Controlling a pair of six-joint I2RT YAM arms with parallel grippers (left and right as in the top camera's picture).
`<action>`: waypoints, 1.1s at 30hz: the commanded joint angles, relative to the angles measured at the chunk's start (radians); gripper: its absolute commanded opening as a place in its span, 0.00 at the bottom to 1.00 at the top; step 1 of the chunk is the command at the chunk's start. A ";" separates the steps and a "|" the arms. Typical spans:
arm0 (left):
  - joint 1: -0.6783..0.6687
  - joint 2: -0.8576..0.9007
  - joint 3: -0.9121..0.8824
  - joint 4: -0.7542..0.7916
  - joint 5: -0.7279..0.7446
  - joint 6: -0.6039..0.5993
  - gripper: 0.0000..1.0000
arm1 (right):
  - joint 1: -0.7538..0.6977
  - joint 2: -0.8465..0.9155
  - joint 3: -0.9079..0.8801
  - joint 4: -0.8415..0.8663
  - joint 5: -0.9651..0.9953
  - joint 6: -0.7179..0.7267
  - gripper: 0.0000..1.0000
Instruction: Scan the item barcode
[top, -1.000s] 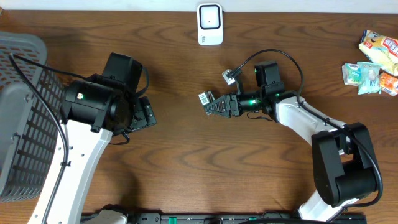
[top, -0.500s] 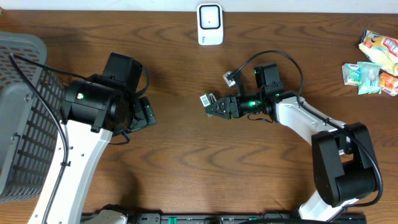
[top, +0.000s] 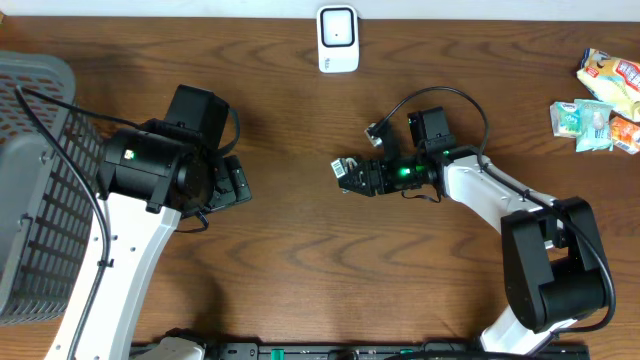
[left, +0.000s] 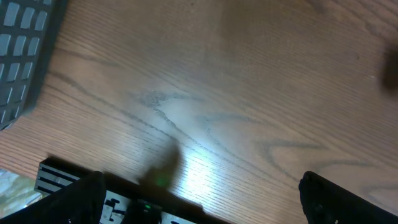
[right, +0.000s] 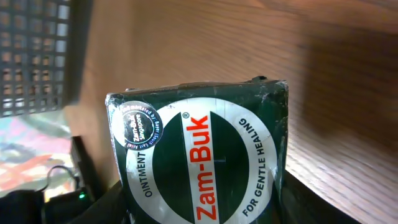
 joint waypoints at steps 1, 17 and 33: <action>0.004 -0.005 0.005 -0.003 -0.003 -0.009 0.97 | -0.003 -0.007 0.000 -0.005 0.056 -0.015 0.46; 0.004 -0.005 0.005 -0.003 -0.003 -0.009 0.98 | -0.001 -0.007 0.000 -0.096 0.307 -0.015 0.47; 0.004 -0.005 0.005 -0.003 -0.003 -0.009 0.98 | 0.005 -0.007 0.000 -0.015 -0.026 -0.071 0.47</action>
